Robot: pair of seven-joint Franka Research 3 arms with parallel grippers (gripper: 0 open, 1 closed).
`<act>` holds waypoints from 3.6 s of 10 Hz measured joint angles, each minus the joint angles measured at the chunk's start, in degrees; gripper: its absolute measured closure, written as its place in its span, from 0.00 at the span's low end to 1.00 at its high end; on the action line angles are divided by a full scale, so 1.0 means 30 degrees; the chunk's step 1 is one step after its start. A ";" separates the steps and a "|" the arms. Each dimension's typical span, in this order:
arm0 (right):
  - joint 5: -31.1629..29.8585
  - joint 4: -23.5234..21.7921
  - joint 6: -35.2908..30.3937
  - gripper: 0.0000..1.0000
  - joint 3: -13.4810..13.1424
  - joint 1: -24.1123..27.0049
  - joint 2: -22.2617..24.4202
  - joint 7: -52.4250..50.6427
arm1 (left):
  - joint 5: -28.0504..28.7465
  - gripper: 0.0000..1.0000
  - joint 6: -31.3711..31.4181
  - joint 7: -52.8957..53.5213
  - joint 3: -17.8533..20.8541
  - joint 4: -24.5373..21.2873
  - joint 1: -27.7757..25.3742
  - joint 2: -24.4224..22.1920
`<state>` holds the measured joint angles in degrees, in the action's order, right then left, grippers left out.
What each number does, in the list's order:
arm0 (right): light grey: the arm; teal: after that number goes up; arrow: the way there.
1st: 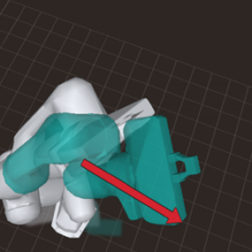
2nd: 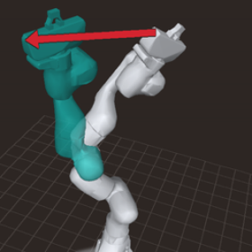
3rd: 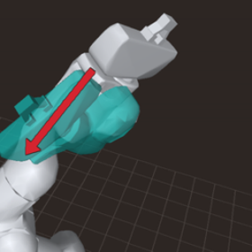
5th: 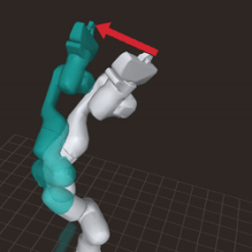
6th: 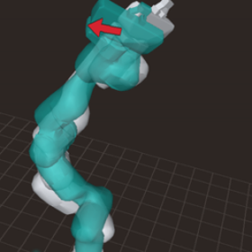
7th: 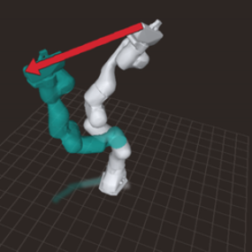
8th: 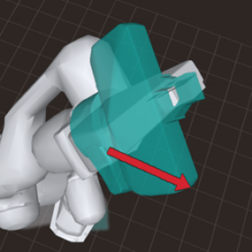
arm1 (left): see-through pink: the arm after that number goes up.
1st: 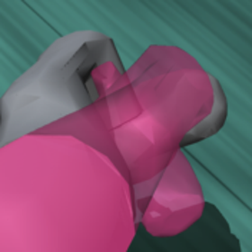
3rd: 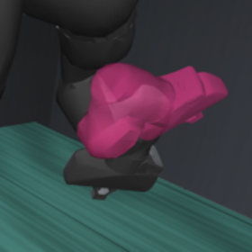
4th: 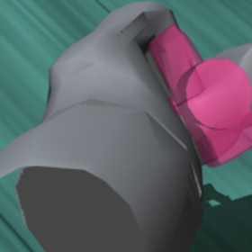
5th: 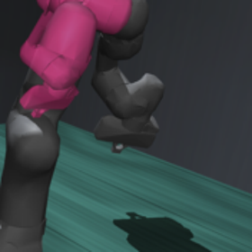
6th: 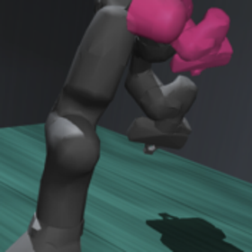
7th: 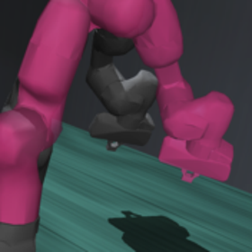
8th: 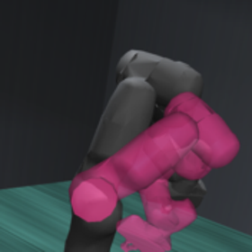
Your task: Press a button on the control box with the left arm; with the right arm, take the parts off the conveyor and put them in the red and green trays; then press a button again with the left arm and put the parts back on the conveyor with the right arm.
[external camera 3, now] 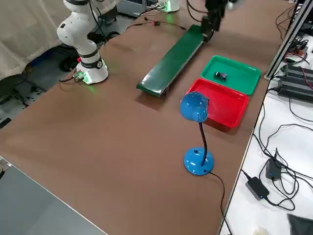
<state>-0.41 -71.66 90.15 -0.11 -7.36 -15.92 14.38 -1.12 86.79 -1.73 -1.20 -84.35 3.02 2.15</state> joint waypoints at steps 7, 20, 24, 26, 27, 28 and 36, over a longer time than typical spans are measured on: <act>0.0082 -0.0252 -0.3618 0.00 -0.1200 0.0114 0.3803 -0.0598 | 0.0000 0.95 0.0168 -0.0003 -0.0180 -0.1318 0.0024 -0.0137; 0.0615 -0.2473 -0.2606 0.00 -0.1806 0.0742 0.5037 -0.0871 | 0.0000 0.99 1.3298 -0.0106 -0.1210 -1.6422 0.0592 -0.2328; 0.0621 -0.2500 -0.2595 0.00 -0.1806 0.0741 0.5037 -0.0924 | 0.0000 0.99 1.4457 -0.0113 -0.1827 -1.8518 0.0678 -0.2113; 0.0617 -0.2503 -0.2596 0.00 -0.1852 0.0743 0.5037 -0.1640 | 0.0000 0.99 1.5514 -0.0122 -0.1975 -1.8651 0.0677 -0.1290; 0.0617 -0.2504 -0.2596 0.00 -0.1922 0.0748 0.5038 -0.2065 | 0.0000 0.99 1.6242 -0.0123 -0.1973 -1.8656 0.0660 -0.0653; 0.0617 -0.2504 -0.2598 0.00 -0.1971 0.0755 0.5041 -0.2313 | 0.0000 0.99 1.6703 -0.0123 -0.1971 -1.8654 0.0633 -0.0111; 0.0617 -0.2504 -0.2599 0.00 -0.1970 0.0755 0.5044 -0.2439 | 0.0000 0.99 1.7133 -0.0123 -0.1970 -1.8642 0.0546 0.0956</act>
<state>1.44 -79.17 82.35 -6.02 -5.09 -0.78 7.06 -1.12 138.19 -2.09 -7.11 -140.28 4.66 5.02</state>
